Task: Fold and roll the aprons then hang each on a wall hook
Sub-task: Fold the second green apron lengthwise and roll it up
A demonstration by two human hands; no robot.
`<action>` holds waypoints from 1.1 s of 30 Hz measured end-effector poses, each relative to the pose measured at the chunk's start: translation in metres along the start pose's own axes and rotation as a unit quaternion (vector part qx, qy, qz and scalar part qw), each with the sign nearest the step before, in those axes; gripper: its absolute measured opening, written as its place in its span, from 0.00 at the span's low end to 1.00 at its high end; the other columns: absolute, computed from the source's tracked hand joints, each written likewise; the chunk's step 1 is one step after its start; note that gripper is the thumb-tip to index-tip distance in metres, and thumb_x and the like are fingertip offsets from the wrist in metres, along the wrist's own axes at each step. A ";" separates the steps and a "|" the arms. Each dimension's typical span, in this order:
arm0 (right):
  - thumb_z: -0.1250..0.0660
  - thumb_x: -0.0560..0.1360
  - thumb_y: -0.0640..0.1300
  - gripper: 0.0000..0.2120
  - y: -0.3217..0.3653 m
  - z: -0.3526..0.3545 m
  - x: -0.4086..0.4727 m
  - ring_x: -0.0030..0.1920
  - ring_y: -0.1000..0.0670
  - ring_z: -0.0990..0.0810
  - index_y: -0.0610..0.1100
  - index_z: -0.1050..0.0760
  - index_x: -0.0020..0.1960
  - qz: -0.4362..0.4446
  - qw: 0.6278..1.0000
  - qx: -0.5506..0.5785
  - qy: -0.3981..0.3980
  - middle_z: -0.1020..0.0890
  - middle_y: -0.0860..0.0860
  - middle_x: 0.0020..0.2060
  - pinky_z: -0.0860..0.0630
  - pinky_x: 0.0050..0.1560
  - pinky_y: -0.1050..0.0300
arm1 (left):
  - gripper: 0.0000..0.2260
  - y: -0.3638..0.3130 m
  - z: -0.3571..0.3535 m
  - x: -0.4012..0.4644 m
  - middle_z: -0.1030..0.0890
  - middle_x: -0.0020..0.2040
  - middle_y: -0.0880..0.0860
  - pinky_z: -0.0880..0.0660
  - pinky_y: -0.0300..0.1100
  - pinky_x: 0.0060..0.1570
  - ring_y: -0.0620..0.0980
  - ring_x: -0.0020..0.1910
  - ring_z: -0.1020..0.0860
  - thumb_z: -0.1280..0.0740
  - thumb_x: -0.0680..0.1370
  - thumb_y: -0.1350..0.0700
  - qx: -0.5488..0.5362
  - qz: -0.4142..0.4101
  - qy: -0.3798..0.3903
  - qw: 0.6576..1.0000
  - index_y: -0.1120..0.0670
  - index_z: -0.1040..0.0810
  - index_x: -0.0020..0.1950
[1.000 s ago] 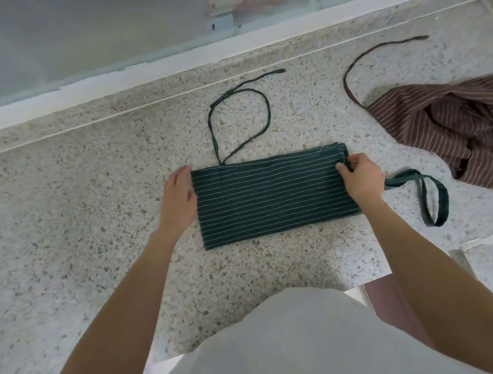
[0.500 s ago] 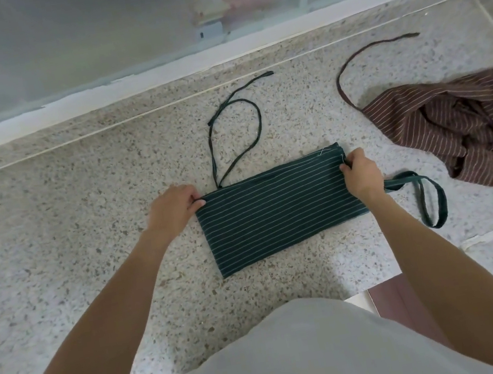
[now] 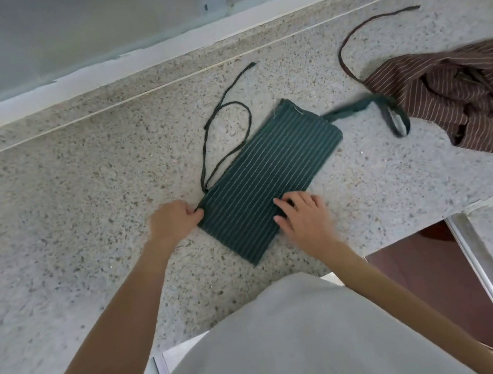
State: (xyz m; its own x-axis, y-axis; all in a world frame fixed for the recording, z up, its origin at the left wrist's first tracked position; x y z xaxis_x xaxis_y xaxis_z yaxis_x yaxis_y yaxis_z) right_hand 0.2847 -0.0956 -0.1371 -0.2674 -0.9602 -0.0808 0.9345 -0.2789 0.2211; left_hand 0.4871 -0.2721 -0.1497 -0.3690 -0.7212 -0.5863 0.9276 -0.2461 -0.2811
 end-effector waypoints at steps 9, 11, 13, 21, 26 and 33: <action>0.40 0.79 0.47 0.19 -0.053 -0.001 -0.005 0.68 0.45 0.31 0.45 0.32 0.70 -0.013 0.999 -0.004 0.050 0.31 0.45 0.68 0.44 0.71 0.42 | 0.16 -0.051 -0.059 -0.074 0.22 0.57 0.50 0.36 0.43 0.60 0.51 0.60 0.26 0.28 0.69 0.56 0.151 -0.462 -0.122 0.866 0.52 0.23 0.55; 0.40 0.79 0.46 0.19 -0.056 0.003 -0.003 0.67 0.44 0.31 0.45 0.32 0.70 0.001 0.999 -0.007 0.051 0.31 0.45 0.69 0.46 0.71 0.41 | 0.17 -0.053 -0.066 -0.074 0.21 0.55 0.50 0.32 0.44 0.59 0.51 0.57 0.24 0.25 0.67 0.53 0.156 -0.468 -0.109 0.863 0.53 0.21 0.54; 0.38 0.77 0.41 0.20 -0.058 0.008 -0.003 0.68 0.43 0.32 0.45 0.31 0.69 0.020 0.999 -0.012 0.044 0.30 0.44 0.68 0.49 0.72 0.39 | 0.16 -0.054 -0.065 -0.071 0.20 0.52 0.51 0.26 0.43 0.54 0.51 0.51 0.21 0.23 0.66 0.56 0.125 -0.460 -0.111 0.872 0.55 0.21 0.51; 0.31 0.70 0.34 0.27 -0.069 0.012 -0.003 0.69 0.45 0.33 0.42 0.32 0.68 0.030 0.993 0.101 0.053 0.28 0.45 0.67 0.51 0.74 0.48 | 0.12 -0.084 -0.015 -0.073 0.22 0.35 0.49 0.32 0.34 0.25 0.44 0.27 0.28 0.44 0.78 0.52 0.026 -0.413 -0.160 0.896 0.57 0.24 0.48; 0.32 0.75 0.44 0.08 -0.085 0.030 -0.005 0.41 0.54 0.22 0.45 0.23 0.54 -0.162 0.944 0.288 -0.013 0.20 0.55 0.43 0.28 0.39 0.70 | 0.12 -0.140 0.052 -0.064 0.22 0.37 0.50 0.33 0.33 0.28 0.45 0.30 0.27 0.44 0.80 0.52 -0.046 -0.417 -0.221 0.880 0.58 0.25 0.53; 0.32 0.75 0.48 0.09 -0.115 0.028 0.009 0.41 0.51 0.22 0.41 0.24 0.47 -0.317 0.883 0.346 -0.007 0.20 0.49 0.40 0.32 0.37 0.63 | 0.12 -0.192 0.083 0.018 0.21 0.37 0.52 0.29 0.41 0.30 0.45 0.30 0.27 0.41 0.81 0.52 -0.065 -0.370 -0.208 0.903 0.57 0.24 0.57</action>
State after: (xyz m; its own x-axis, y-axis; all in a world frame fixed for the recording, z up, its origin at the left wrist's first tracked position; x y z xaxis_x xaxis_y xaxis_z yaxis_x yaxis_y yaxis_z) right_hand 0.1683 -0.0723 -0.1356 -0.6929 -0.6062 -0.3904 0.2295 -0.6987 0.6776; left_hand 0.3070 -0.2918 -0.0436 -0.8060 -0.5782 0.1265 0.4114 -0.7010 -0.5826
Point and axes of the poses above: each hand's wrist, its own x-axis towards the middle knuckle, its own z-axis out of the back of the hand, y = z × x, the point moved 6 cm from there along x, towards the middle knuckle
